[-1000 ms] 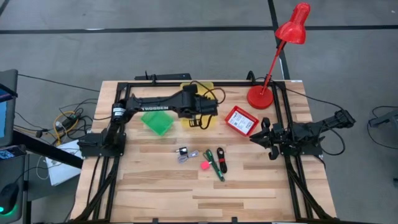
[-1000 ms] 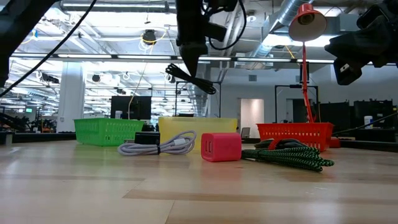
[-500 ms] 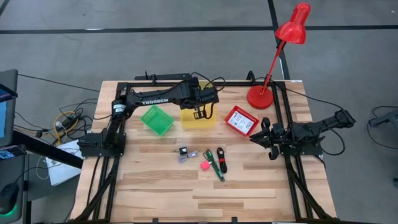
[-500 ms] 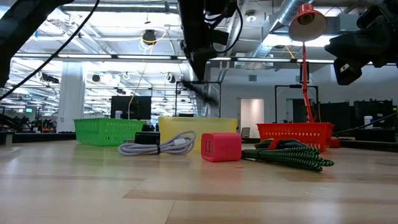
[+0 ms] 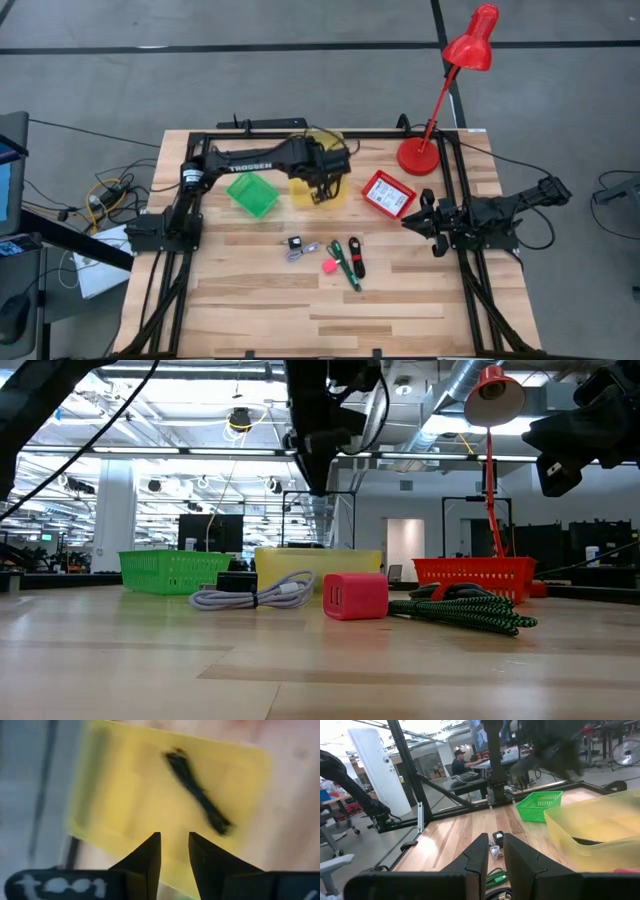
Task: Pick and place items into bin
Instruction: Put the white charger cable into the yellow bin
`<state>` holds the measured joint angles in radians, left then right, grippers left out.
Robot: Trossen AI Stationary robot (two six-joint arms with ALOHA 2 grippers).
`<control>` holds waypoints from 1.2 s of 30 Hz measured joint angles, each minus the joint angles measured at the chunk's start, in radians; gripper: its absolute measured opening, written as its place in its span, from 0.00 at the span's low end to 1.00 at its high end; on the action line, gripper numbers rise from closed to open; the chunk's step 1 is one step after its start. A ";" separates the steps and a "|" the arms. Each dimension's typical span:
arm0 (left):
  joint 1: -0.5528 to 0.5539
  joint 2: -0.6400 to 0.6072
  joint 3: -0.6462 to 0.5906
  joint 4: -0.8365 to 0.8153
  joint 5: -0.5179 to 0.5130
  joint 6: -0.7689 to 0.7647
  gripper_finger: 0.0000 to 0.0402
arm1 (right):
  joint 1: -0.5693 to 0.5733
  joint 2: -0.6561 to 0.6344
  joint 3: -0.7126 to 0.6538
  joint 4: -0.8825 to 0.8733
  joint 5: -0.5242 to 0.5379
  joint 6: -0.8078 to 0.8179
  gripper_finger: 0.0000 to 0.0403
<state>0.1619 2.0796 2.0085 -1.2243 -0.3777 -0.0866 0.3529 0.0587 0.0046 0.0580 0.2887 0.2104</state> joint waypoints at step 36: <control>-0.413 -0.046 -0.449 0.287 0.175 -0.365 0.23 | 0.000 0.000 0.000 0.000 0.000 0.000 0.13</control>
<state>-0.2509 2.0336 1.5594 -0.9376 -0.2025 -0.4519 0.3531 0.0588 0.0046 0.0580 0.2890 0.2104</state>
